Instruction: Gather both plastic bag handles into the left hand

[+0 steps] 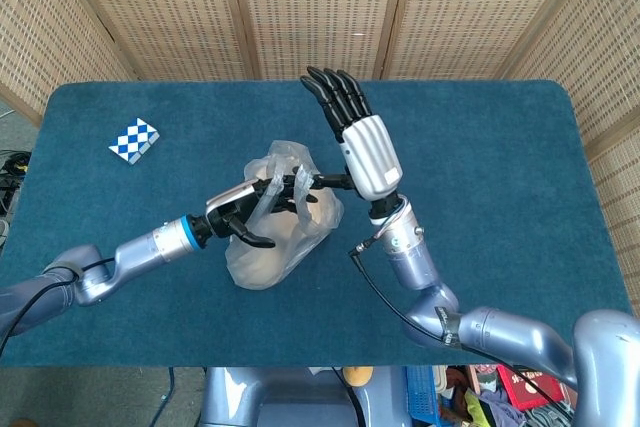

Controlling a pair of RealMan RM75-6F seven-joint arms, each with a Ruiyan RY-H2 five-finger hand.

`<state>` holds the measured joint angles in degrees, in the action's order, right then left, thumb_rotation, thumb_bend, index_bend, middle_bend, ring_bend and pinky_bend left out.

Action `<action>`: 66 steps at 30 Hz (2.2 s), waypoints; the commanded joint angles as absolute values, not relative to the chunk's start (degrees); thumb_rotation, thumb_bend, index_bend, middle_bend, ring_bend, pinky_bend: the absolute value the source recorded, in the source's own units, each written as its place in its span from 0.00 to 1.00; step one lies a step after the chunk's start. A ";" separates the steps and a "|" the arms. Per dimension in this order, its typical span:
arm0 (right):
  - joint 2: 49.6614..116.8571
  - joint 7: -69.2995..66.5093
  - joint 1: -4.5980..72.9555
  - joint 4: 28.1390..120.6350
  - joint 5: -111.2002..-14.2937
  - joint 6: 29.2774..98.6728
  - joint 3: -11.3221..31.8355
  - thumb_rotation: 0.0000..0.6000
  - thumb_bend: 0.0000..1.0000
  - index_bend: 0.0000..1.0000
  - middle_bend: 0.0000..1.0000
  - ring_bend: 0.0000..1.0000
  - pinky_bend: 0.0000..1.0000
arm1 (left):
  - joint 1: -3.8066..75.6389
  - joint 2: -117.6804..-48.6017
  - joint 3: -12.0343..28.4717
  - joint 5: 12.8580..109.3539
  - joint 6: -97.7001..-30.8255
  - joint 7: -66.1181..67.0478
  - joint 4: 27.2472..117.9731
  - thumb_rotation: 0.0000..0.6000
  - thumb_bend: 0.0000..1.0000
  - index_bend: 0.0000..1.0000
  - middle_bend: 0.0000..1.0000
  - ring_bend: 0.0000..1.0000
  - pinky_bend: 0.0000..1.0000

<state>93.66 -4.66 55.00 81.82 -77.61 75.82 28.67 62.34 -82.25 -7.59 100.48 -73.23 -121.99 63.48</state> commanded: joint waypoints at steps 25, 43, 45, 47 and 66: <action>93.84 -1.56 58.28 87.44 -74.40 72.16 29.72 1.00 0.08 0.07 0.09 0.00 0.04 | 66.55 -86.95 1.11 94.55 -63.80 -107.74 69.96 0.96 0.01 0.19 0.13 0.16 0.23; 94.23 0.96 59.76 87.72 -74.21 71.44 29.68 1.00 0.00 0.01 0.08 0.00 0.04 | 67.64 -89.43 4.82 90.81 -57.86 -101.50 70.97 0.94 0.01 0.19 0.13 0.16 0.22; 93.73 1.53 59.77 87.78 -74.34 71.28 29.63 1.00 0.00 0.00 0.04 0.00 0.04 | 67.51 -89.46 4.97 90.82 -57.88 -101.19 70.95 0.94 0.01 0.19 0.13 0.16 0.22; 92.02 3.24 59.65 88.21 -75.47 71.20 29.39 1.00 0.00 0.00 0.01 0.00 0.04 | 67.42 -89.27 5.36 90.56 -57.72 -100.91 70.86 0.94 0.01 0.19 0.13 0.16 0.22; 79.05 10.27 55.46 98.41 -80.38 69.93 25.67 1.00 0.00 0.00 0.00 0.00 0.04 | 66.35 -88.62 8.20 89.77 -58.15 -98.22 72.73 0.94 0.01 0.19 0.13 0.16 0.22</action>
<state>79.54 9.57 55.82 98.36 -79.74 69.75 26.08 66.37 -88.64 8.18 89.75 -58.13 -98.19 72.71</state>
